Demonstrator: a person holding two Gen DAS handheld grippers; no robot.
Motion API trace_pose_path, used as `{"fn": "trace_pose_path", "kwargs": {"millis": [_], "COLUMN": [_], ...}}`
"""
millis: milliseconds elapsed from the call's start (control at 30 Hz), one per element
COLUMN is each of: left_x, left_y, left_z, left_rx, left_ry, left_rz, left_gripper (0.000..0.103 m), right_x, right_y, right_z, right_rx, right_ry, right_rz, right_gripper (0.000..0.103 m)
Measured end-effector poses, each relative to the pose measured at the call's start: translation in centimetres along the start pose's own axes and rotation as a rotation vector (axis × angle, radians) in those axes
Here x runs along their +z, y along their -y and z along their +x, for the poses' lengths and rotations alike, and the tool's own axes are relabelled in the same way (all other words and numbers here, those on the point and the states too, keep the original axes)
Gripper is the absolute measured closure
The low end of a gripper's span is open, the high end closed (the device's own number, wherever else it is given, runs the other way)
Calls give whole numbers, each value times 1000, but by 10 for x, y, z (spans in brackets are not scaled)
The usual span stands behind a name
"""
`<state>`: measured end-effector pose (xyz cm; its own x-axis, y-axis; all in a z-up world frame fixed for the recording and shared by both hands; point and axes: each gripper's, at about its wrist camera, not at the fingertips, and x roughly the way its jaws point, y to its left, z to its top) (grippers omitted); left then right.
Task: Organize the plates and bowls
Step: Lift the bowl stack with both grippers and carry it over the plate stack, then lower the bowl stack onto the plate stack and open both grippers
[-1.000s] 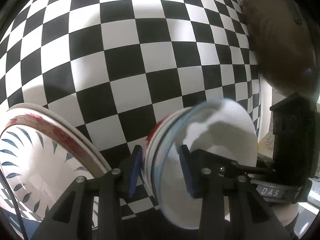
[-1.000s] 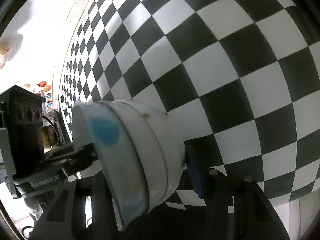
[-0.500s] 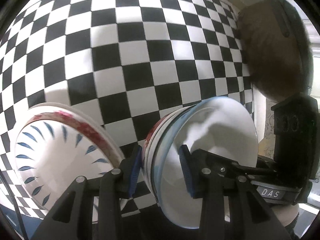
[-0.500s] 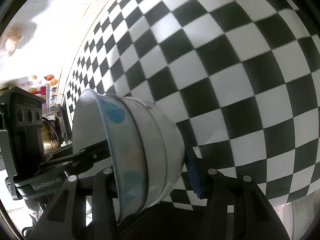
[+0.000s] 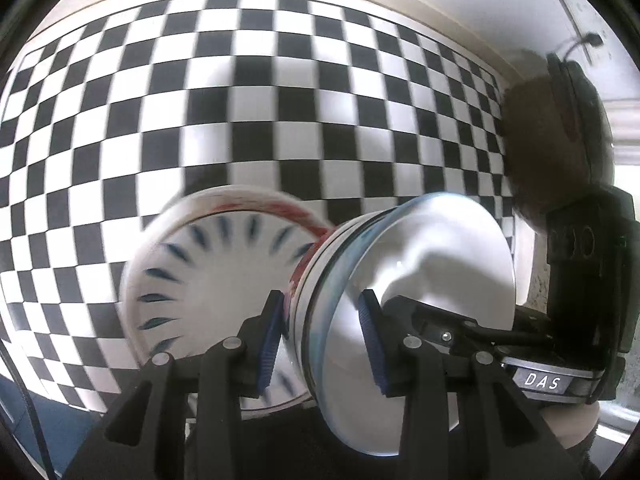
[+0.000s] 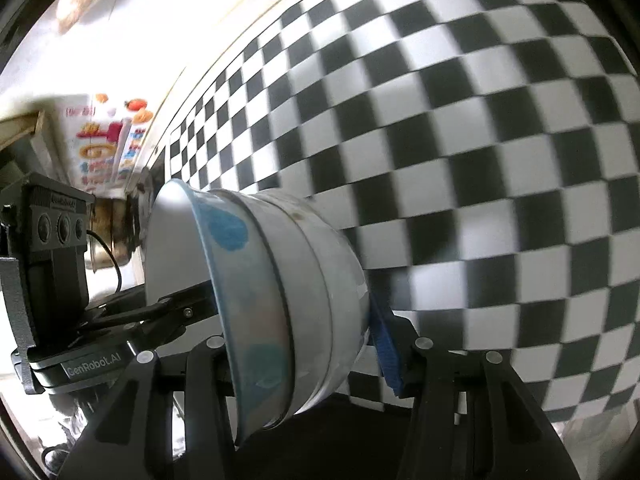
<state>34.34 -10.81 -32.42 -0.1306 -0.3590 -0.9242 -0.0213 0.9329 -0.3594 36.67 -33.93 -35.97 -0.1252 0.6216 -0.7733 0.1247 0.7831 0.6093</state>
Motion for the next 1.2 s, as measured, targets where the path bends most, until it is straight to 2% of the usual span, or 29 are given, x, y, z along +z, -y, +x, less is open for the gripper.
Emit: {"fn": "trace_pose_path", "kwargs": {"millis": [367, 800, 1200], "left_x": [-7, -5, -8], "left_y": [-59, -65, -65], "left_z": [5, 22, 19], "left_rx": [9, 38, 47], "left_ry": [28, 48, 60], "left_rz": [-116, -117, -114], "left_gripper": [68, 67, 68], "right_x": [3, 11, 13], "right_y": [-40, -45, -45], "right_z": [61, 81, 85], "right_rx": [-27, -98, -96], "right_ry": [-62, -51, -57], "right_rz": [-81, -135, -132], "right_gripper": [52, 52, 52]}}
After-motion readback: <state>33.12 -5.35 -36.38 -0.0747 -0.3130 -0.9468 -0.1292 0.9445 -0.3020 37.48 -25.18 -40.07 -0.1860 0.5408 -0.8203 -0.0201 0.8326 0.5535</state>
